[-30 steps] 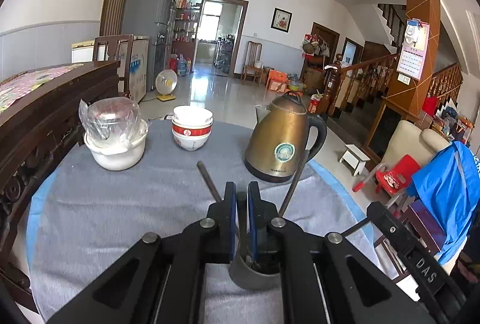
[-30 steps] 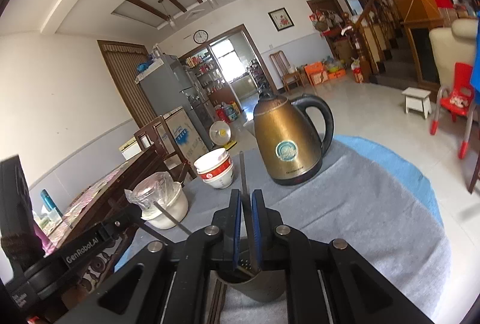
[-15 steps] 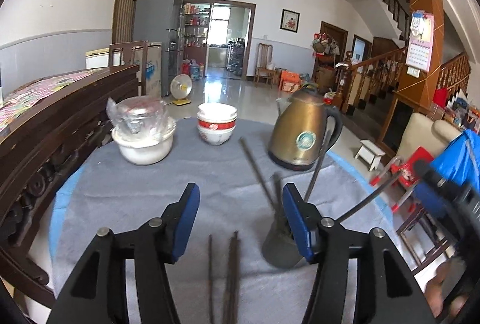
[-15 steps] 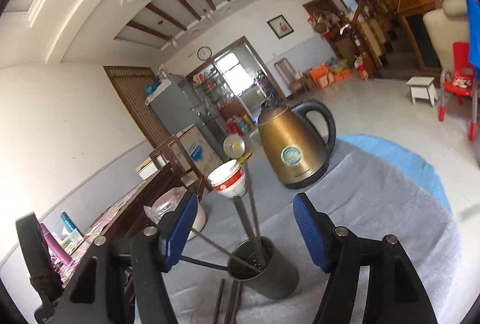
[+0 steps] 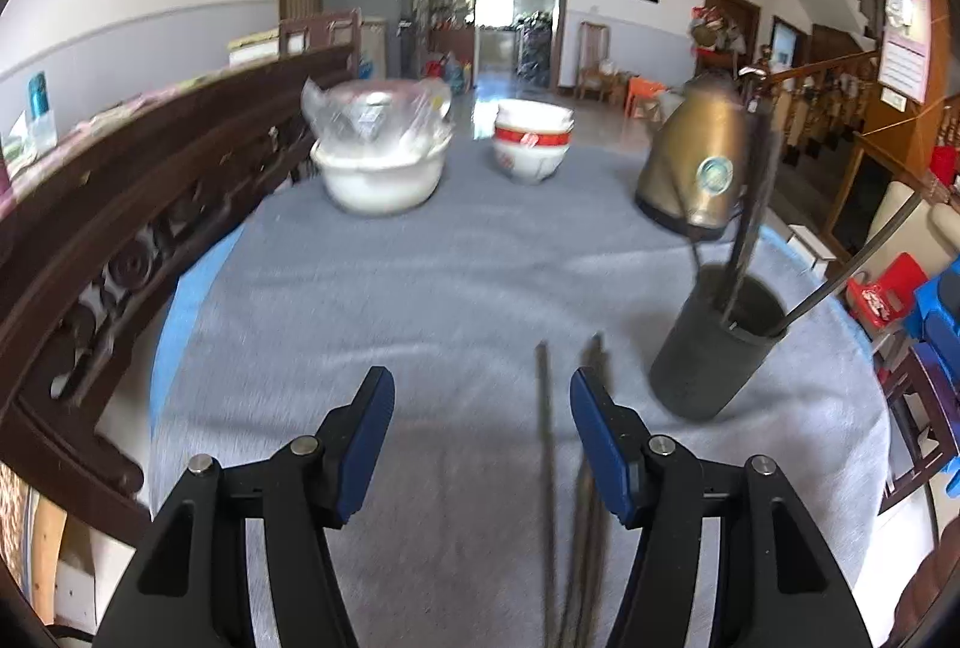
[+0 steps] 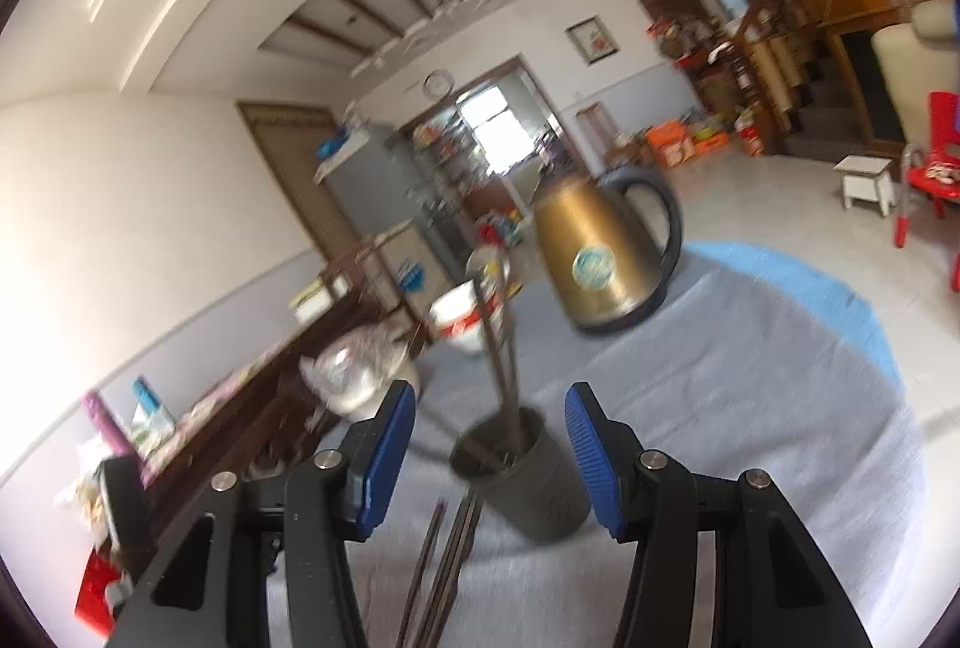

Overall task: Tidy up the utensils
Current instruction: 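Withdraw both open grippers from the holder back over the cloth, then move the right gripper to the chopstick bundle while the left gripper approaches beside it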

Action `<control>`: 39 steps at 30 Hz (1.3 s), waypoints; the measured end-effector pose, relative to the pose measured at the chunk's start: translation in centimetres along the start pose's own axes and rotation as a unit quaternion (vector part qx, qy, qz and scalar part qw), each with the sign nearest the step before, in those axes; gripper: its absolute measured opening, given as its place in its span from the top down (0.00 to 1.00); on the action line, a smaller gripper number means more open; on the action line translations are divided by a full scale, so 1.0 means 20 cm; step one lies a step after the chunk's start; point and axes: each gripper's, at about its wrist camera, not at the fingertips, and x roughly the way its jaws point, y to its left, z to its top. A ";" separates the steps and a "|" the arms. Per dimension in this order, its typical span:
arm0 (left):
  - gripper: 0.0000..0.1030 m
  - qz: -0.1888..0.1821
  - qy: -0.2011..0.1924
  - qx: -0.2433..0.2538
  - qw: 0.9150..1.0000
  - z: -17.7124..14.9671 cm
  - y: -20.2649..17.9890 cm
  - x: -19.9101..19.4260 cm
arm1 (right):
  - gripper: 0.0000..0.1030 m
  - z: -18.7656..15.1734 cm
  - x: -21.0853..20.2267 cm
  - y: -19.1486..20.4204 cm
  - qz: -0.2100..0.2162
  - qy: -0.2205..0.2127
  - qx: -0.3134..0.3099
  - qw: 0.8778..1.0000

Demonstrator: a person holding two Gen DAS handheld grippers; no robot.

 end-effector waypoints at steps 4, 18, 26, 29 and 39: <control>0.40 0.013 0.011 -0.002 1.000 -0.07 0.04 0.03 | 0.46 -0.15 0.09 0.03 0.011 0.048 -0.010 0.999; 0.40 0.035 0.034 0.004 0.999 -0.22 0.08 0.12 | 0.46 -0.43 0.35 -0.07 0.046 0.126 0.014 0.991; 0.40 0.046 0.039 0.012 0.998 -0.22 0.07 0.13 | 0.46 -0.47 0.39 -0.10 0.051 0.133 0.020 0.990; 0.40 0.047 0.043 0.014 0.998 -0.23 0.06 0.14 | 0.46 -0.47 0.39 -0.11 0.055 0.133 0.029 0.989; 0.40 0.044 0.067 0.027 0.996 -0.27 0.03 0.17 | 0.46 -0.47 0.40 -0.14 0.056 0.140 0.046 0.988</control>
